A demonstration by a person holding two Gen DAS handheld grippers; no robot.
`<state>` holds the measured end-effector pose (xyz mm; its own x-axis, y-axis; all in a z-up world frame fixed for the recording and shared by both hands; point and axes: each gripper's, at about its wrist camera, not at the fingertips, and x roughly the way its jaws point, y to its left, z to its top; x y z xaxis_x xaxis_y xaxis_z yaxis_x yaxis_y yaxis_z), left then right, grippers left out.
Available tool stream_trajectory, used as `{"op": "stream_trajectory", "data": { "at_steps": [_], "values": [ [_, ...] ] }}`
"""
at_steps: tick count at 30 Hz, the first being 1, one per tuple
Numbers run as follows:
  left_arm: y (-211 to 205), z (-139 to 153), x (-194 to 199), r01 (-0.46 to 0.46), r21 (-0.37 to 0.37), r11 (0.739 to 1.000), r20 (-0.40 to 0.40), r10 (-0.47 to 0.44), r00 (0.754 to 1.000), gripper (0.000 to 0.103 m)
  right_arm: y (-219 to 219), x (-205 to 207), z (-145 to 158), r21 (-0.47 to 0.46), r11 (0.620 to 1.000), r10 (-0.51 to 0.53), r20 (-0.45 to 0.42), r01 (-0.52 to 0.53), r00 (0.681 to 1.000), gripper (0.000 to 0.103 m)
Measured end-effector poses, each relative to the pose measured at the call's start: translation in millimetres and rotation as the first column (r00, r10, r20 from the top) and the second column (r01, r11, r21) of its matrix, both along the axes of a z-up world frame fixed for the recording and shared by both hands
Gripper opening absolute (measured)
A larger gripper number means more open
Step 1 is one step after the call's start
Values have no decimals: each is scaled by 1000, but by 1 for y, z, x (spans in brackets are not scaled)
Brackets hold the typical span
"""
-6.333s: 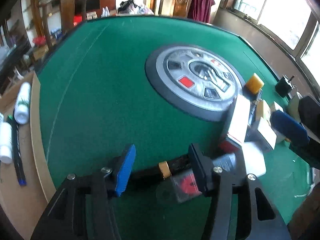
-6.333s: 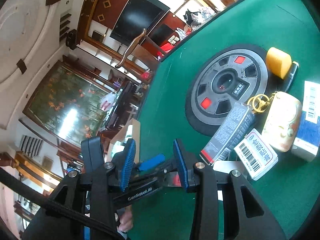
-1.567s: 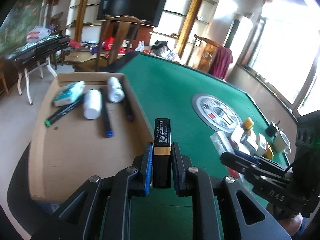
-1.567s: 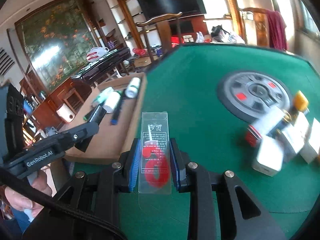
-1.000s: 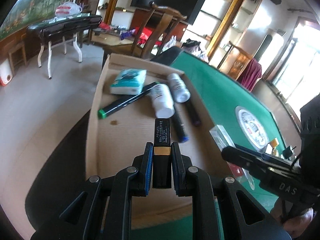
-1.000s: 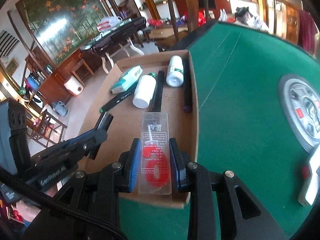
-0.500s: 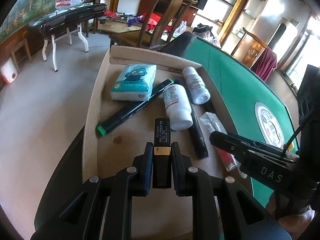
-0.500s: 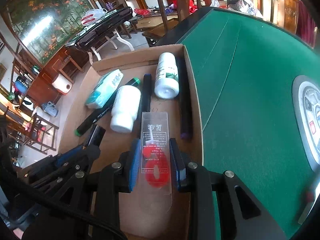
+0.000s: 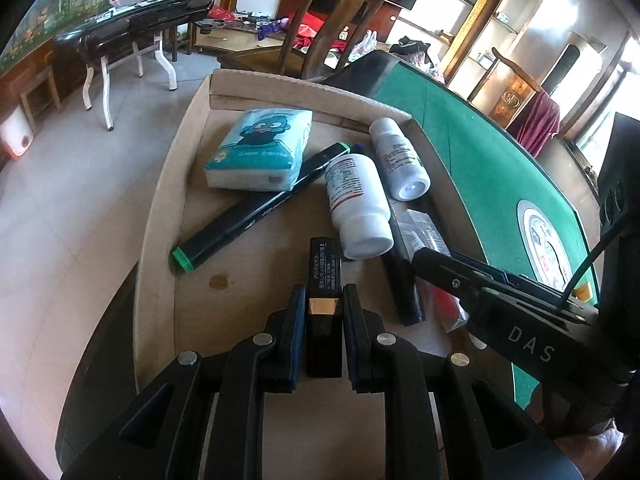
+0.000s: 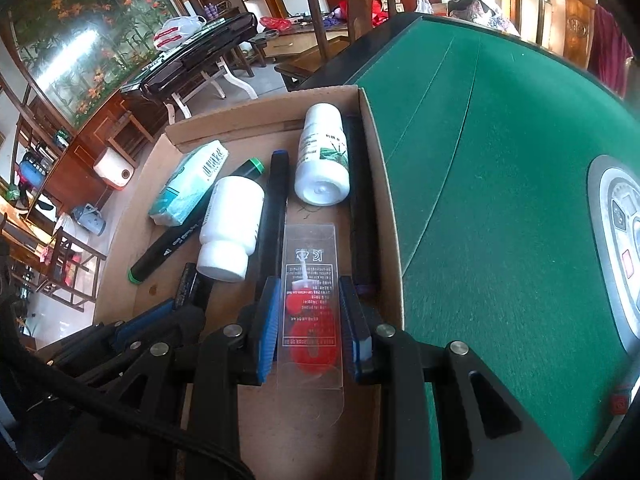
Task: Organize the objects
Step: 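Carry tube and clear packet into cardboard box and open both tools, then move both open tools back over the cluttered table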
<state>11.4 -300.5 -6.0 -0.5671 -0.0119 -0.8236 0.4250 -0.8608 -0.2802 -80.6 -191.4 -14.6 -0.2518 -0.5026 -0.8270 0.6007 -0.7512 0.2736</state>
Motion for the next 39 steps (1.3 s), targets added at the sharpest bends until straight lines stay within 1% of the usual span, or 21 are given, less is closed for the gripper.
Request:
{"op": "stream_trajectory", "data": {
  "at_steps": [7,10,14,16,17,19,20,21,24,26,27,29,31,32,34,36,38,39],
  "values": [
    [-2,0,3,-6,21,1000,-12,7,1000,15,5,0,1,-24,1000,6,29,-6,1000,27],
    [-2,1,5,-4,26,1000,-13,4,1000,15,9,3,4,-38,999,14,26,-13,1000,27],
    [5,9,14,6,12,1000,-44,-6,999,15,24,16,15,-107,994,20,4,-19,1000,27],
    [11,16,20,15,2,1000,-71,-15,997,15,37,28,23,-141,989,33,-27,-36,999,27],
    [16,21,24,27,-3,1000,-92,-27,995,15,43,33,25,-152,987,38,-42,-43,998,28],
    [27,27,30,50,-14,999,-125,-52,991,15,54,45,29,-173,983,45,-75,-57,996,34],
    [36,30,33,70,-22,997,-140,-73,988,15,64,51,30,-190,980,46,-90,-63,995,38],
    [43,32,34,87,-27,996,-149,-90,985,15,70,55,32,-203,977,48,-97,-67,994,40],
    [69,36,40,140,-42,989,-176,-145,974,15,96,66,34,-236,970,35,-120,-63,992,40],
    [90,38,43,182,-37,983,-189,-186,964,15,115,69,35,-257,965,24,-132,-57,991,41],
    [99,39,44,203,-34,979,-192,-205,960,15,128,69,35,-267,962,14,-140,-51,990,43],
    [125,42,42,266,-49,963,-192,-270,944,15,154,64,34,-277,961,-28,-148,-15,989,44],
    [148,42,40,320,-65,945,-188,-326,926,15,185,57,34,-288,956,-98,-142,53,985,44],
    [163,41,37,355,-70,932,-179,-361,915,16,205,52,36,-303,947,-149,-135,102,980,44],
    [188,37,32,402,-64,913,-159,-407,899,15,241,45,41,-335,925,-235,-128,181,963,44],
    [213,31,23,446,-46,894,-141,-448,883,16,272,36,45,-333,907,-320,-141,259,937,44],
    [240,27,12,490,-36,871,-113,-491,864,16,300,29,46,-333,892,-368,-138,307,920,46],
    [247,26,10,501,-39,865,-105,-502,858,16,310,26,45,-330,886,-386,-133,326,913,46]
  ]
}}
